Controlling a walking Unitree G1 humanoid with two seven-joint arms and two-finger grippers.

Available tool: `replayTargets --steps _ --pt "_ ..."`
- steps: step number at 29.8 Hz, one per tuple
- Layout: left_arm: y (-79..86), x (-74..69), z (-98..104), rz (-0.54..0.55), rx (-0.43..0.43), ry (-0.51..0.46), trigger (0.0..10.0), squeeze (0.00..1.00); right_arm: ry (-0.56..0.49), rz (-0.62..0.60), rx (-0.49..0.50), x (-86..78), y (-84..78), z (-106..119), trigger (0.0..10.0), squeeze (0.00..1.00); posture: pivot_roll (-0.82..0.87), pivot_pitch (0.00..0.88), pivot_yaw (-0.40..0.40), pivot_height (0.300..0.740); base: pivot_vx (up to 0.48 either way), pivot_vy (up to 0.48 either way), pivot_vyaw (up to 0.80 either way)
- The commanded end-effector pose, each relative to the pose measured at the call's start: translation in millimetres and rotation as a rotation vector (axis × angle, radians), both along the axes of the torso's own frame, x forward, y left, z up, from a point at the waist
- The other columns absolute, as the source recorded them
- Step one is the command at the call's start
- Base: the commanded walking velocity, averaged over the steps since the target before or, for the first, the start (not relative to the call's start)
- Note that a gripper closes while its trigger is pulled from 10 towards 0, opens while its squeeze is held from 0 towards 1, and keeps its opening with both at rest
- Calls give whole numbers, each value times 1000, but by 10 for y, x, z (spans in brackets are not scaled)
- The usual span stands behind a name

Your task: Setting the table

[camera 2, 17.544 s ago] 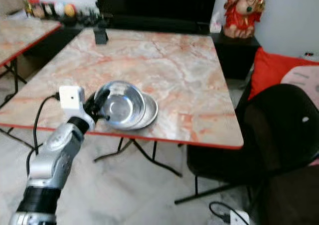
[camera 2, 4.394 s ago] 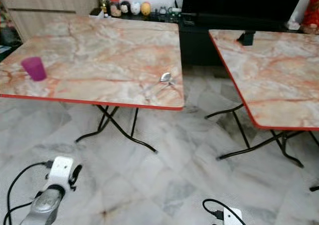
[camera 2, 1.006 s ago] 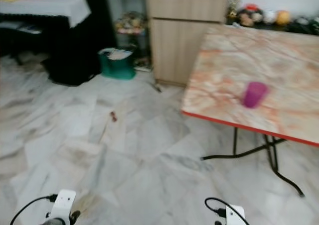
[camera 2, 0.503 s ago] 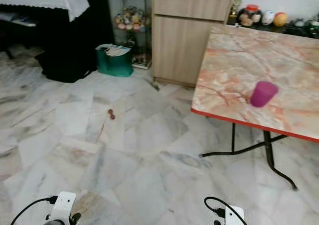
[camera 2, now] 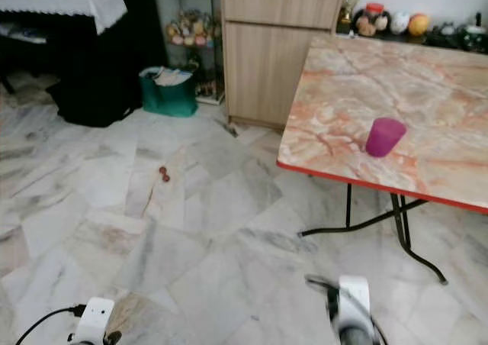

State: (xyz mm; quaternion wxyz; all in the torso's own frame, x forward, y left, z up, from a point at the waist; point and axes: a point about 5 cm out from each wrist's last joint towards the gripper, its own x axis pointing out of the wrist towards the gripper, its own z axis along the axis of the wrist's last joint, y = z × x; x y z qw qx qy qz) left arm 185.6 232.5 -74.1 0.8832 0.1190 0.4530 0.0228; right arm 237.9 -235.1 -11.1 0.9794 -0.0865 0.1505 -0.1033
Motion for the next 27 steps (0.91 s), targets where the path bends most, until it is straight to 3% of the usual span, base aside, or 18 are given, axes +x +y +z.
replayTargets --steps 1,5,10,15,19,20,21,22,24,27 --pt "40 -63 -22 -2 10 26 10000 0 -70 30 -32 48 17 118 10000 0 64 0 -10 740 0 0 0" --pt "51 -73 -24 -6 13 28 10000 0 -203 135 -112 228 126 393 10000 0 63 0 -10 740 0 0 0" --pt "76 -88 -22 9 14 22 10000 0 -324 169 -125 340 268 682 10000 0 60 0 -11 740 0 0 0" --pt "100 -108 -24 26 8 17 10000 0 -445 227 -106 379 587 1099 10000 0 53 0 -8 740 0 0 0" --pt "108 -107 -20 37 0 10 10000 0 -469 99 -155 449 514 1271 10000 0 55 0 -10 740 0 0 0" --pt "109 -109 -21 38 0 10 10000 0 -471 37 -151 477 446 1292 10000 0 51 0 -4 740 0 0 0" --pt "108 -112 -23 38 -2 12 10000 0 -457 -143 -84 554 226 1321 10000 0 46 0 1 740 0 0 0" --pt "105 -114 -24 33 -2 14 10000 0 -459 -194 -37 586 151 1331 10000 0 44 0 2 740 0 0 0" --pt "103 -115 -26 27 -1 17 10000 0 -467 -210 -2 623 86 1388 10000 0 48 0 -1 740 0 0 0" --pt "104 -115 -26 30 -4 18 10000 0 -470 -157 -15 656 129 1494 10000 0 56 0 -11 740 0 0 0"
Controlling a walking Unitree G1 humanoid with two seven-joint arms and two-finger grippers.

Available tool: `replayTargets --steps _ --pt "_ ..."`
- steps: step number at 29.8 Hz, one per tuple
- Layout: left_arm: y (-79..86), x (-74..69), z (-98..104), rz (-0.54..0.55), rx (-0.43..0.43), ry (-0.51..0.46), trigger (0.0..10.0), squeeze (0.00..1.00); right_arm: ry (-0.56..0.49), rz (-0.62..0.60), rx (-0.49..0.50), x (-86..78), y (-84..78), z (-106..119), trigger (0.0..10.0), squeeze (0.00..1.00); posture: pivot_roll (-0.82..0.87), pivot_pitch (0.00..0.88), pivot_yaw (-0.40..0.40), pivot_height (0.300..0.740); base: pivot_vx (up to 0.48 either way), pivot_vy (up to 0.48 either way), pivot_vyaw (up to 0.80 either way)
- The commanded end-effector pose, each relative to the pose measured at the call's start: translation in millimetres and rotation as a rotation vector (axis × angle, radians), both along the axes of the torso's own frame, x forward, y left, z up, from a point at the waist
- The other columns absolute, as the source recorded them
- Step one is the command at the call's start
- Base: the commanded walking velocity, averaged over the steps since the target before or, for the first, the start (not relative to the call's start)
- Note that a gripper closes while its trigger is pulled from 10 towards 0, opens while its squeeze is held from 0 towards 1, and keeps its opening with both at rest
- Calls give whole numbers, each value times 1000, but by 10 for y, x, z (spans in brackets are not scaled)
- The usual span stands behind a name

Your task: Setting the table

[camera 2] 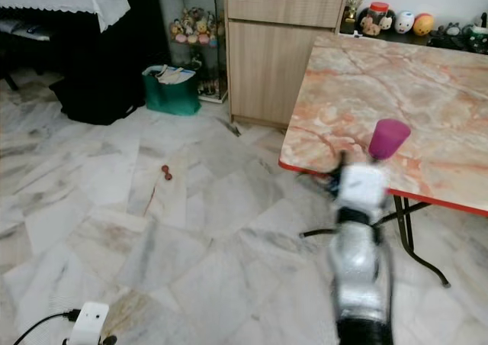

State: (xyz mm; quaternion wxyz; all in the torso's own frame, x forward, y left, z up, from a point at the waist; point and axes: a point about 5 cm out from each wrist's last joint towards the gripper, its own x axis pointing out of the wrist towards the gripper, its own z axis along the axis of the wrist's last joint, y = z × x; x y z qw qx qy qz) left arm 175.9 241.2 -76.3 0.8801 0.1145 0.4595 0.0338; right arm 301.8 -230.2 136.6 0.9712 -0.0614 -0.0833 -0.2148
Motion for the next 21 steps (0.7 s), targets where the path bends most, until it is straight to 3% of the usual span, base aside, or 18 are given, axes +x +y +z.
replayTargets --steps 1,5,9,12,15,21 --pt "19 -16 -3 4 -7 5 10000 0 11 54 10 31 116 43 10000 0 56 0 -11 740 0 0 0" --pt "17 -23 -6 6 -9 6 10000 0 14 94 35 75 262 62 10000 0 69 0 -19 740 0 0 0" --pt "-15 -52 -29 -1 -3 20 10000 0 30 207 60 149 554 38 10000 0 82 0 -26 740 0 0 0" --pt "-45 -61 -40 -2 -10 16 10000 0 23 239 72 169 641 72 10000 0 84 0 -29 740 0 0 0" --pt "-53 -59 -41 2 -13 13 10000 0 28 235 83 183 647 88 10000 0 83 0 -32 740 0 0 0" --pt "-69 -66 -48 1 -15 15 10000 0 12 273 69 207 668 163 10000 0 78 0 -30 740 0 0 -800"
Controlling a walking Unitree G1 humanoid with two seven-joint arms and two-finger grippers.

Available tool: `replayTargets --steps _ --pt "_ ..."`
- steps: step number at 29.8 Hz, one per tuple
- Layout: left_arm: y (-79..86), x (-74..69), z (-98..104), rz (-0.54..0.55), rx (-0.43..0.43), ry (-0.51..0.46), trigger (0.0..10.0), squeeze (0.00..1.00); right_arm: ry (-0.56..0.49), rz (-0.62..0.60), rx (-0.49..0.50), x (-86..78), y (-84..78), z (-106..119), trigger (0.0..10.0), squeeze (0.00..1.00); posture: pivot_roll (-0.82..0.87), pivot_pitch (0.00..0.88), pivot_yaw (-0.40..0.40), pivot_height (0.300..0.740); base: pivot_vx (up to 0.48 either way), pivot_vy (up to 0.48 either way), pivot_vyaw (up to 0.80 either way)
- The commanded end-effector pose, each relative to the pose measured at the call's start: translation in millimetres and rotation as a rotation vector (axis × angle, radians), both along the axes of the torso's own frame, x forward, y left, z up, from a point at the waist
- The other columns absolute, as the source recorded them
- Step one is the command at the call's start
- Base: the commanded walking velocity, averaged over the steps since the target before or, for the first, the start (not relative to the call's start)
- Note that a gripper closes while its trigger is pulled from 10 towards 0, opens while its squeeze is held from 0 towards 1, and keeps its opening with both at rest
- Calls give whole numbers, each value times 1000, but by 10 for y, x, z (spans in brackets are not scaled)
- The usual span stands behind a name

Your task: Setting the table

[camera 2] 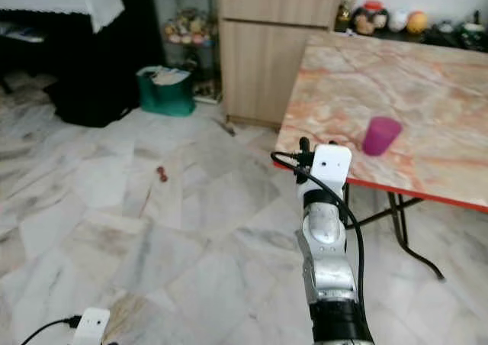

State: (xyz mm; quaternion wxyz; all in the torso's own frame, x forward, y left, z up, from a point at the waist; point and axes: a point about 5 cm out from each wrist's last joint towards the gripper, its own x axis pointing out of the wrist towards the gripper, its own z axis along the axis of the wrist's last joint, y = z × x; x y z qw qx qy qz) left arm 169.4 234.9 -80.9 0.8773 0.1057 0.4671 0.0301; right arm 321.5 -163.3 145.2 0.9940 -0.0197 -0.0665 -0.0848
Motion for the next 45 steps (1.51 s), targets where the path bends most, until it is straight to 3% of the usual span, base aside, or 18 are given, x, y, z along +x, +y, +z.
replayTargets --steps 1,19,34,45 --pt "-7 -2 -3 -3 4 0 10000 0 -20 7 4 12 -1 77 10000 0 79 0 -30 740 0 0 -800" --pt "31 30 23 -18 12 -8 10000 0 -27 64 18 58 178 112 10000 0 88 0 -33 740 0 0 -800" --pt "35 29 21 -8 10 -3 10000 0 -66 88 51 96 231 178 10000 0 92 0 -35 740 308 0 0" --pt "26 37 22 -9 9 -3 10000 0 -85 107 52 119 289 209 10000 0 91 0 -34 740 309 0 -430"
